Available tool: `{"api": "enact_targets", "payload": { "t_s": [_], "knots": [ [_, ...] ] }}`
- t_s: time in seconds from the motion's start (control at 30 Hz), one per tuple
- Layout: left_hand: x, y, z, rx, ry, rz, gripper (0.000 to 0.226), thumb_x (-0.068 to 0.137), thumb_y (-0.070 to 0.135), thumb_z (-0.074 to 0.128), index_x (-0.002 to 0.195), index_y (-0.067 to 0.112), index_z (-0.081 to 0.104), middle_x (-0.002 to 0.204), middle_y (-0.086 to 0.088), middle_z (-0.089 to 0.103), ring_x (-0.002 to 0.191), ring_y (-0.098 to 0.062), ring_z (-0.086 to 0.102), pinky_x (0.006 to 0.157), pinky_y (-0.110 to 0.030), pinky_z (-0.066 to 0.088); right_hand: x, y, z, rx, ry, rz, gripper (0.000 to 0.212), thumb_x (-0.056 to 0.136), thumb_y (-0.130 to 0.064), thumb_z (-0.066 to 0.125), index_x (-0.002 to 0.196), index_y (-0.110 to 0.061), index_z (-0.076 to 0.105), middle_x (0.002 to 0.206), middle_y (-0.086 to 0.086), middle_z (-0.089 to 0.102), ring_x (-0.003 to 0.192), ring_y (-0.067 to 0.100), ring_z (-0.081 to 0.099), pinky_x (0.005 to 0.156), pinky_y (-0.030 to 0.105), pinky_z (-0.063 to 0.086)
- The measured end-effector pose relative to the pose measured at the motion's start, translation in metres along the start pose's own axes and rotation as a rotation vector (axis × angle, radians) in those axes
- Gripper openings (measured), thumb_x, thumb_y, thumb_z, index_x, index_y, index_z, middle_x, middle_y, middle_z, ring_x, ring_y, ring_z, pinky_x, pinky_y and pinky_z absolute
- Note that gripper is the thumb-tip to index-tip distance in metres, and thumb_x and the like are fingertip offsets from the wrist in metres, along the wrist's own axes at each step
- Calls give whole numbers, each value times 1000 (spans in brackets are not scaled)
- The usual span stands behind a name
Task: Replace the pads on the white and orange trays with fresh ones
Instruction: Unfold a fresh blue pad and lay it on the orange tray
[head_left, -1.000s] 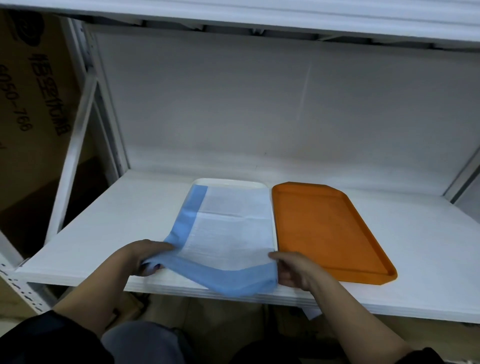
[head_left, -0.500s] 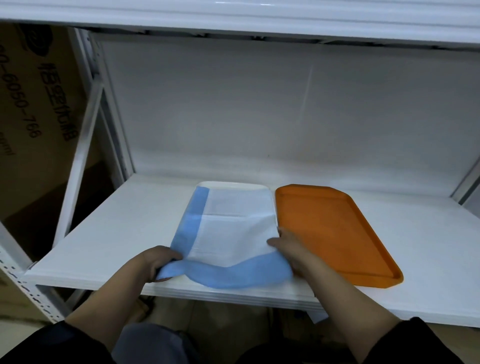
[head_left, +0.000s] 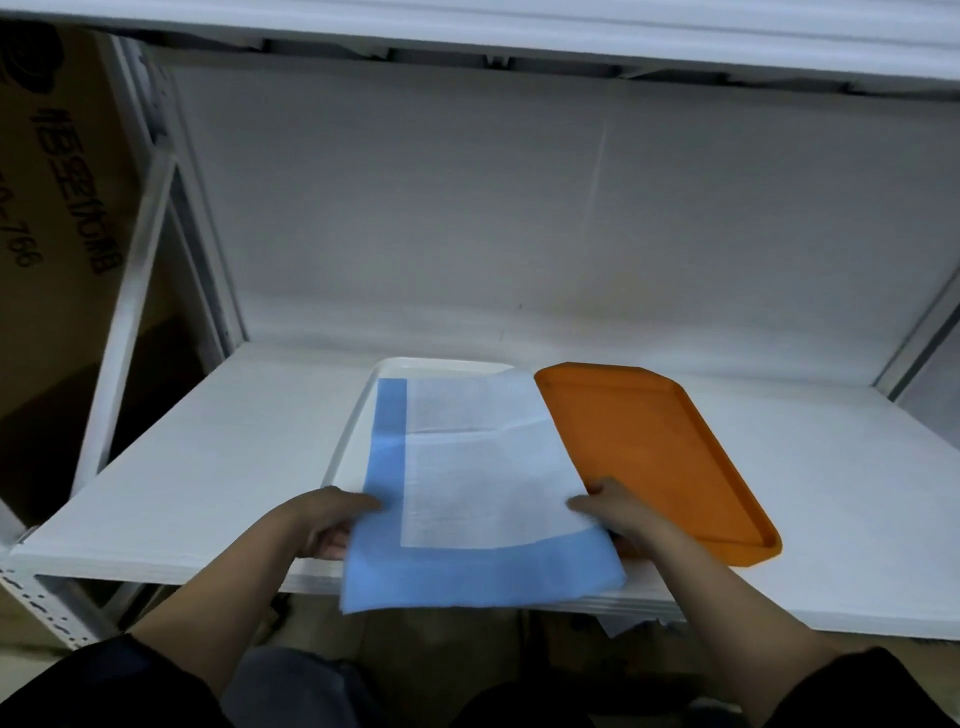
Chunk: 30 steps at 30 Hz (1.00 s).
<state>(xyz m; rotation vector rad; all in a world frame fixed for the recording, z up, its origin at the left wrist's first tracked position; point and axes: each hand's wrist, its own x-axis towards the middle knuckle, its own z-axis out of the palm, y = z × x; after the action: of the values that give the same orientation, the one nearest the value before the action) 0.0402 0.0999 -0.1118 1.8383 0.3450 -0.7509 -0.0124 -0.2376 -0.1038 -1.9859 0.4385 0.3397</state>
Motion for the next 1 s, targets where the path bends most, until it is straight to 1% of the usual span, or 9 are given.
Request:
{"api": "enact_targets", "payload": {
  "t_s": [0.07,0.17,0.23,0.37,0.57,0.67,0.73,0.83,1.0],
  "knots": [
    [4,8,-3,17,40,6,23,90,26,62,96,3,60,68,-10,66,46,-17,62,44,-21,49,7,-3,-1,-59,10,-11,33,93,-23,56,119,-3,58,114,14,65,97,29,63,83,43,54],
    [18,19,-7,61,80,12,26,91,26,59,102,3,58,76,-13,65,52,-20,62,47,-24,52,22,-10,-1,-101,21,-25,26,93,-22,54,111,-5,60,109,9,66,87,20,63,72,33,54],
    [30,26,-8,67,88,5,25,91,27,59,97,3,57,74,-13,60,53,-23,57,50,-25,50,34,-17,0,-115,25,-37,32,91,-25,55,118,-7,58,114,7,64,88,17,62,65,25,49],
    [55,42,-6,-35,117,35,20,90,22,60,79,7,54,63,-9,50,51,-20,46,51,-23,37,70,-26,2,-105,74,-44,44,89,-28,55,129,-9,54,122,8,62,101,22,62,74,28,50],
    [99,66,-6,-231,158,99,43,87,20,65,120,-5,54,116,-23,62,103,-38,62,81,-40,50,118,-49,6,-57,198,-54,24,90,-16,51,105,-2,63,98,8,66,85,22,62,73,33,53],
    [114,71,-7,-278,184,106,54,83,22,71,125,-7,52,120,-24,60,107,-39,59,91,-47,49,138,-54,4,44,239,-49,30,92,-17,55,107,8,63,100,18,66,90,31,63,82,41,53],
    [117,74,-5,-296,182,108,51,82,22,72,121,-7,55,113,-22,63,99,-36,61,86,-43,51,144,-58,2,127,202,-63,36,93,-22,58,112,8,63,107,21,66,97,34,64,82,42,54],
    [113,79,-2,-324,165,176,30,88,14,65,110,-5,60,92,-16,65,73,-25,61,61,-30,49,141,-65,-4,134,154,-126,35,94,-26,58,103,6,64,95,19,67,80,26,64,68,29,50],
    [99,77,-10,-360,243,363,22,88,17,65,102,-1,65,97,-17,69,75,-24,64,64,-29,50,124,-64,-18,294,242,-230,30,95,-24,54,94,6,57,100,35,59,79,28,55,72,38,43]
  ]
}}
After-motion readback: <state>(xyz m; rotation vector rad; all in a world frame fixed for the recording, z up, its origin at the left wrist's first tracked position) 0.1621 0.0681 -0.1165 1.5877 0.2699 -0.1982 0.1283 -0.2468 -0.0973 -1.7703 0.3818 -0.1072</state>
